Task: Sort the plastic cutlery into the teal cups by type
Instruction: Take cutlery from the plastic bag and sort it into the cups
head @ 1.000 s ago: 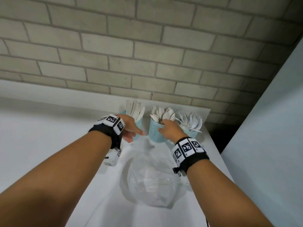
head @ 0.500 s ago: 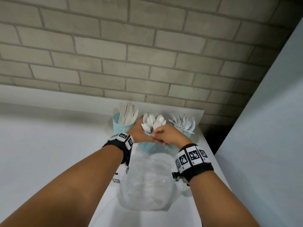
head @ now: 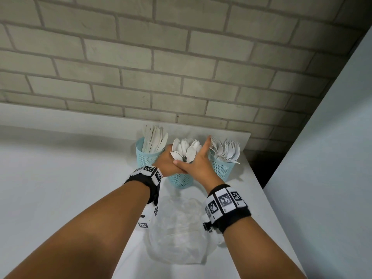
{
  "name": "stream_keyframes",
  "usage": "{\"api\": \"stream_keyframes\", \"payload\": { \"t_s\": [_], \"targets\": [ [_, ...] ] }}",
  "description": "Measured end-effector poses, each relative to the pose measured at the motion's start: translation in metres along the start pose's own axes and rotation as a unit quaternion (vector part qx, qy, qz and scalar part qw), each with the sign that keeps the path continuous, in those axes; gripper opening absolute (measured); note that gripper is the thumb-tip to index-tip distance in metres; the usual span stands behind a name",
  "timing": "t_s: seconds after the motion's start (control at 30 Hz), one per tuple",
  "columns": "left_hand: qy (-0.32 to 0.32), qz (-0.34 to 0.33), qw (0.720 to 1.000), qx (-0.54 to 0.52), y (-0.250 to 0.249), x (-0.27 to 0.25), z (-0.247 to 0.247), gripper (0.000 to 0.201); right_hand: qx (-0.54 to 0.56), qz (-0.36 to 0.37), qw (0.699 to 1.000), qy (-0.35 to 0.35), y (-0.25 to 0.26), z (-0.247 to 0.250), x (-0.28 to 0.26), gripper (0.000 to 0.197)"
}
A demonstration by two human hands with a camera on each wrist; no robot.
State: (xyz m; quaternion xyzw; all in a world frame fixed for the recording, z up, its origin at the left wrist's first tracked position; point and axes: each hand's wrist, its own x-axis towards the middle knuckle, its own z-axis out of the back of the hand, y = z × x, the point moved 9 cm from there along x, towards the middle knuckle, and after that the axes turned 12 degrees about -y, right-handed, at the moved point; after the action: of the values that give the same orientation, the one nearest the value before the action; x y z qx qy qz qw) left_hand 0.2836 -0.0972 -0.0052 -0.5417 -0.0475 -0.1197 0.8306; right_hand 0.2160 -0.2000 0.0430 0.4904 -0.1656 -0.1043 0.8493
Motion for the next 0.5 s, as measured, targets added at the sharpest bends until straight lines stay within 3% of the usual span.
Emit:
{"api": "stream_keyframes", "payload": {
  "t_s": [0.1,0.23,0.37,0.5],
  "targets": [
    [0.004,0.015,1.000,-0.019,-0.001,-0.003,0.003,0.094,-0.007,0.023,1.000,-0.004,0.001,-0.006,0.012,0.136],
    [0.004,0.009,0.999,-0.035,-0.003,-0.006,0.006,0.110,0.037,0.068,0.994,0.073,0.009,-0.020,0.018,0.138],
    [0.020,-0.018,0.999,-0.047,-0.019,-0.012,0.004,0.082,0.018,0.106,0.992,0.067,0.016,-0.024,0.028,0.137],
    [0.013,-0.030,0.999,-0.039,-0.022,-0.015,0.004,0.061,0.005,0.139,0.990,0.004,0.027,-0.026,0.028,0.109]
  ]
}}
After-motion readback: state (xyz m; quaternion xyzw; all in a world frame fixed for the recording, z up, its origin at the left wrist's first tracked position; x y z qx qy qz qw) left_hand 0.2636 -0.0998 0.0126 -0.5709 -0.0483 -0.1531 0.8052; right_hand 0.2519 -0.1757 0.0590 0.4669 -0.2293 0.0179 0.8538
